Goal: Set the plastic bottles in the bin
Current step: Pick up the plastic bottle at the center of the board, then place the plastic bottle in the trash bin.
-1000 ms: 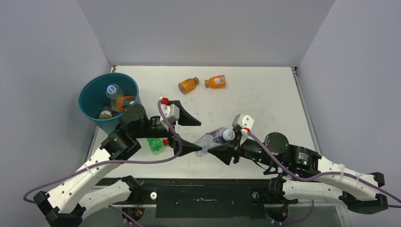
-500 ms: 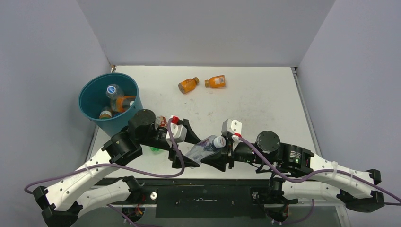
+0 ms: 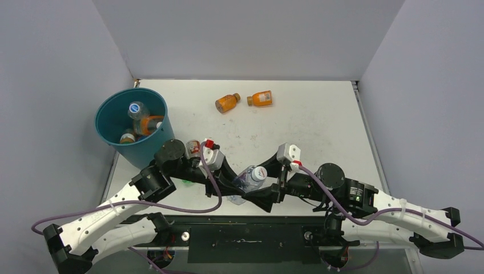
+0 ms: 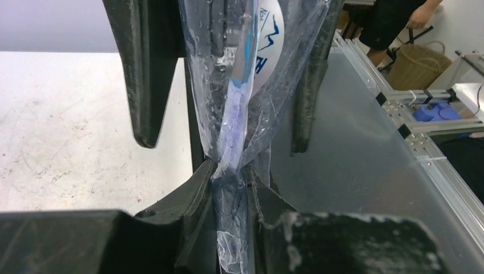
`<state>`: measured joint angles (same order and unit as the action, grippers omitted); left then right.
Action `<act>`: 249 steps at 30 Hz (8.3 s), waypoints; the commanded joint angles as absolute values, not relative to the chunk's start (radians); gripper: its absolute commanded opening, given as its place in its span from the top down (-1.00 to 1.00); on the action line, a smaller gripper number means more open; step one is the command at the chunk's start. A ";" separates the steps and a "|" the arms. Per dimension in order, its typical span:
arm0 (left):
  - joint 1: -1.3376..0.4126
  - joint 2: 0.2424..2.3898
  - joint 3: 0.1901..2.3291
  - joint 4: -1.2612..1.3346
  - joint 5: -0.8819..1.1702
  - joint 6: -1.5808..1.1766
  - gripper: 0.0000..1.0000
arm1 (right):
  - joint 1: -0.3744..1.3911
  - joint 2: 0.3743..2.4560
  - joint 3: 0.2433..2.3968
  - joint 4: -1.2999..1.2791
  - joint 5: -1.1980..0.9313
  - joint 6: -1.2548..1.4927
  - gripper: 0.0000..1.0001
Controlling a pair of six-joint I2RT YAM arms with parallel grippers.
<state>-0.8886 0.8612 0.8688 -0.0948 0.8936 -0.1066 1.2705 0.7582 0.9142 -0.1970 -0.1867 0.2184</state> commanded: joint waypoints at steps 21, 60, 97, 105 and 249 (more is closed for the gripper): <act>-0.975 0.784 0.681 0.450 0.562 -0.405 1.00 | 1.281 0.664 0.520 0.714 0.105 0.324 -0.75; -1.001 0.838 1.097 -0.131 0.124 -0.281 -0.95 | 1.284 0.789 0.608 0.412 0.131 0.218 0.70; -0.979 0.641 1.125 0.127 -0.936 0.660 1.00 | 1.290 0.643 0.527 0.289 0.251 0.312 -0.79; -0.632 0.872 1.266 0.066 -0.688 0.464 1.00 | 1.289 0.673 0.503 0.337 0.250 0.328 -0.79; -0.254 0.734 1.039 -0.327 -0.776 0.039 1.00 | 1.290 0.835 0.508 0.508 0.135 0.365 -0.79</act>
